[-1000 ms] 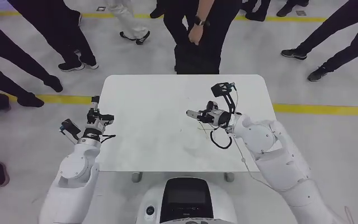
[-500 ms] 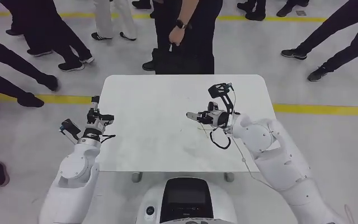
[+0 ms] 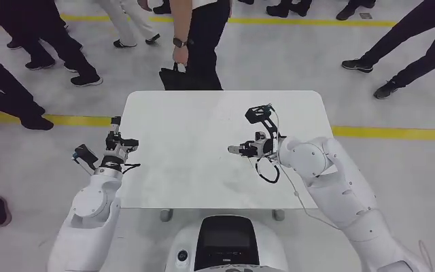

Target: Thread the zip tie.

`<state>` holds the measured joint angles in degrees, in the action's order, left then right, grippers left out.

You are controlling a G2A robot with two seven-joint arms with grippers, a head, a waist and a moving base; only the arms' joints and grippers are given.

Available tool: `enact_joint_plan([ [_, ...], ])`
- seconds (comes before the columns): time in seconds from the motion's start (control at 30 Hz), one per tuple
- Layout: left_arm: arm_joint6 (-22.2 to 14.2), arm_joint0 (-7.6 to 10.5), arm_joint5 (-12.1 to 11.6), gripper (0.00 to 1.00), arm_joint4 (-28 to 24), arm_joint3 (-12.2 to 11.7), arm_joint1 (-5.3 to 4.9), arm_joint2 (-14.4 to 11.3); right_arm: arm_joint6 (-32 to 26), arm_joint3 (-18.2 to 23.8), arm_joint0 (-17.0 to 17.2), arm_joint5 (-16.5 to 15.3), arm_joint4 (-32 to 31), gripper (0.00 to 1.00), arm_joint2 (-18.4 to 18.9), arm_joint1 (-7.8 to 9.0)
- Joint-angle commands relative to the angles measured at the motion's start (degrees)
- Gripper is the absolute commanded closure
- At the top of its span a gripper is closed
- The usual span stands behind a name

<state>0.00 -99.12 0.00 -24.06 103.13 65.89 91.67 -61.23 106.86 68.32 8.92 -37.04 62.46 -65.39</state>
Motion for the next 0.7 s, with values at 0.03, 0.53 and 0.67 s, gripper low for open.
enact_joint_plan([
  [0.03,0.00,0.00,0.00,0.00,0.00,0.00,0.00,0.00,-0.02,0.00,0.00,0.00,0.00,0.00,0.00,0.00],
  [0.53,0.00,0.00,0.00,0.00,0.00,0.00,0.00,0.00,-0.02,0.00,0.00,0.00,0.00,0.00,0.00,0.00],
  [0.67,0.00,0.00,0.00,0.00,0.00,0.00,0.00,0.00,0.14,-0.30,0.07,0.09,-0.66,0.00,-0.10,0.02],
])
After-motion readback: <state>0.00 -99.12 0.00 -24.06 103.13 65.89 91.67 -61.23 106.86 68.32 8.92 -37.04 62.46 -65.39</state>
